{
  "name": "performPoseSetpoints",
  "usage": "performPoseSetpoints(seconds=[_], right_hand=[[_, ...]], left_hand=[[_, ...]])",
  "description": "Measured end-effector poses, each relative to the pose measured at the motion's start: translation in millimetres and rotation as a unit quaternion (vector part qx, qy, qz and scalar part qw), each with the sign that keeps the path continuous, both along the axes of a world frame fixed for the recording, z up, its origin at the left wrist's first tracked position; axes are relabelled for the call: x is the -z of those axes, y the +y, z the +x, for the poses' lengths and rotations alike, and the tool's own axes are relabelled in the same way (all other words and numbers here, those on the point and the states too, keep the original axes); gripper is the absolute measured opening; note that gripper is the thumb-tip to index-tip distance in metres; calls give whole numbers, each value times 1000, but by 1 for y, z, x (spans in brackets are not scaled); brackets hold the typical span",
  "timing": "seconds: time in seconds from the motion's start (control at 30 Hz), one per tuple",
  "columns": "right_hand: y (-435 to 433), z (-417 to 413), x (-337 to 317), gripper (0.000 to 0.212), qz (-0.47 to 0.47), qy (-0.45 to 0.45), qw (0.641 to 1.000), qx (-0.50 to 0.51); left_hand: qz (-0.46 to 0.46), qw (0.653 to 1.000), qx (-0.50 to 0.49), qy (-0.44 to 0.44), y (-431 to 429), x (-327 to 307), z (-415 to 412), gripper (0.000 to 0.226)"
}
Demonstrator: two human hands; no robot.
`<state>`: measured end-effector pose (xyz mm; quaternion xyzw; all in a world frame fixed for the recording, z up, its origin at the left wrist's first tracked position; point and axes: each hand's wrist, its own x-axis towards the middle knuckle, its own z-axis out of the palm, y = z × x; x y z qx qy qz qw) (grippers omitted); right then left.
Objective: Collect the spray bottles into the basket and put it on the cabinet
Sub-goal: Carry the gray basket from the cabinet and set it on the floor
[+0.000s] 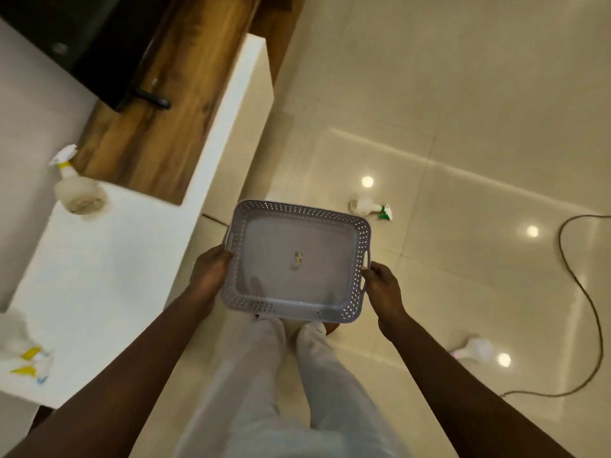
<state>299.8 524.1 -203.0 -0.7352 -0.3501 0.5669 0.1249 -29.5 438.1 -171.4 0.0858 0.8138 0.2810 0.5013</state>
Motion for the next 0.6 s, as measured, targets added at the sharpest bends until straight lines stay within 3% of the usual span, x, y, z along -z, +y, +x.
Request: performPoseSetpoints(seconds=[0.4,0.6], right_hand=[[35,51,212,35,-38,-32,995,83],[52,72,325,33,-51,-54,992,103]], left_hand=[[-34,997,69,-21,79,232,35,34],[-57,992,108,-33,114,340,57,23]])
